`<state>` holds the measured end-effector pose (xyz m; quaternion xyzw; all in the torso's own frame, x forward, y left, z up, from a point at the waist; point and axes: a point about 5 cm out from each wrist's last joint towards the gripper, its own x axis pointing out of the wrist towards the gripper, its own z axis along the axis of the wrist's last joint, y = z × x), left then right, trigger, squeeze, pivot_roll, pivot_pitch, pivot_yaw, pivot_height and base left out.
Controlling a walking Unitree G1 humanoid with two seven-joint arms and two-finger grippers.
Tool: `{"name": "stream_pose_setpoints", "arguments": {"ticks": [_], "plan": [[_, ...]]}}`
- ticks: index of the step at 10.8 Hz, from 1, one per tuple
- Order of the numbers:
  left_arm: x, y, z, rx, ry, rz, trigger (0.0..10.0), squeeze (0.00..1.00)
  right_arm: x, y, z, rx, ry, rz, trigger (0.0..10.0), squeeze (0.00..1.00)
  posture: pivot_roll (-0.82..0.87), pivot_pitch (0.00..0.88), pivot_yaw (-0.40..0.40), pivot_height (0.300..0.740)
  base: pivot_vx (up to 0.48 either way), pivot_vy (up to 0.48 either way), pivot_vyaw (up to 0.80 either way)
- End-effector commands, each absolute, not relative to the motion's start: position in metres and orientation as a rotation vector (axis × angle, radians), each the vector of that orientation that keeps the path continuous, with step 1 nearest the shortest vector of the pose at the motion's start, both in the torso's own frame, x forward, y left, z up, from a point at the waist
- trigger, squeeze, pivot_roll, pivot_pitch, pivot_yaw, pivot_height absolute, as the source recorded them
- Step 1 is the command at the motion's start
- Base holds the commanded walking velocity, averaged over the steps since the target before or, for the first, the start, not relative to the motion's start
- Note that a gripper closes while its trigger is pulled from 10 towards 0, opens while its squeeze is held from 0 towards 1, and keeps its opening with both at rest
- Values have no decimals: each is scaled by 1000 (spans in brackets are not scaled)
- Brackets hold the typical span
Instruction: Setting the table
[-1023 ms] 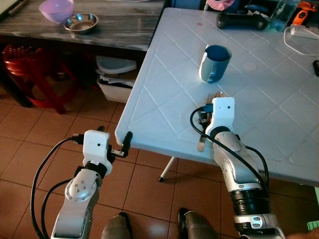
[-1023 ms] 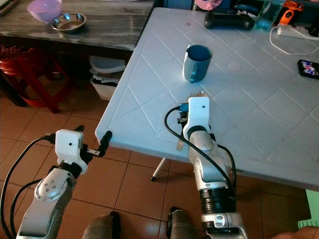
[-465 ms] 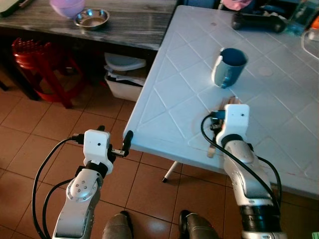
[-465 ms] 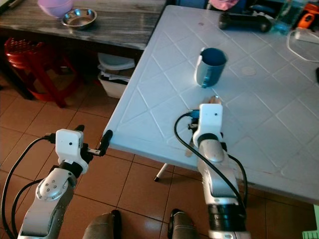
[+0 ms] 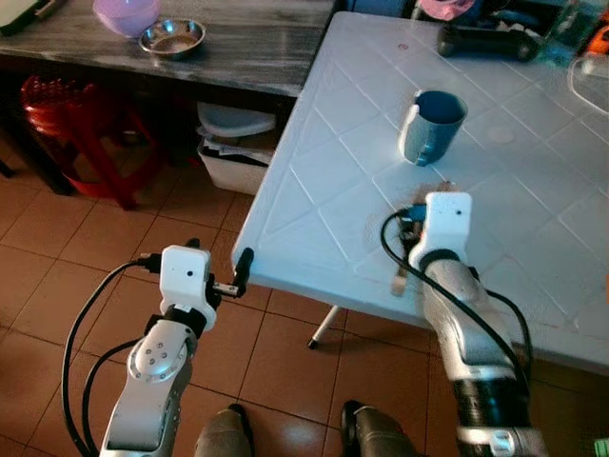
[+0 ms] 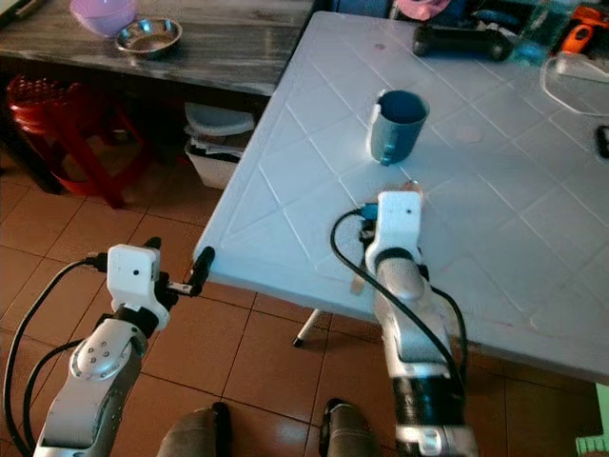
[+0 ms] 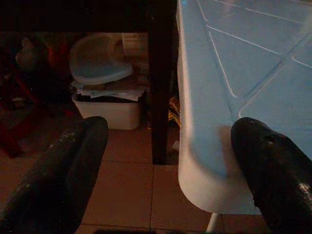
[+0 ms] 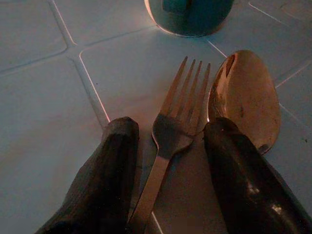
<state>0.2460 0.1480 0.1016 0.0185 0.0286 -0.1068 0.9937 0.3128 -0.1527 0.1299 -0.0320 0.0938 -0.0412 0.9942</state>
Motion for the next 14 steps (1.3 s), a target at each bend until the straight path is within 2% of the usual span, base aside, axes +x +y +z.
{"name": "stream_pose_setpoints", "arguments": {"ticks": [1, 6, 8, 9, 12, 13, 14], "plan": [[244, 149, 98, 39, 76, -211, 10000, 0, 314, -151, 118, -58, 252, -77, 10000, 0, 25, 197, 30, 740, 0, 0, 0], [244, 149, 98, 37, 72, -204, 10000, 0, 331, -104, 124, 14, 254, 67, 10000, 0, 34, 198, 26, 740, 0, 0, 0], [244, 150, 98, 40, 74, -201, 10000, 0, 334, -100, 125, 8, 243, 116, 10000, 0, 34, 199, 23, 740, 0, 0, 0], [244, 150, 98, 41, 74, -201, 10000, 0, 334, -100, 124, -3, 250, 130, 10000, 0, 36, 198, 22, 740, 0, 0, 0], [243, 151, 98, 37, 72, -192, 10000, 0, 319, -134, 116, -59, 261, -8, 10000, 0, 33, 201, 17, 740, 0, 0, 0], [243, 151, 98, 36, 74, -193, 10000, 0, 308, -145, 118, -46, 208, -55, 10000, 1000, 27, 203, 22, 740, 0, 0, 0], [244, 149, 98, 34, 72, -200, 10000, 0, 306, -147, 120, -37, 179, -65, 10000, 1000, 25, 202, 27, 740, 0, 0, 0]]}}
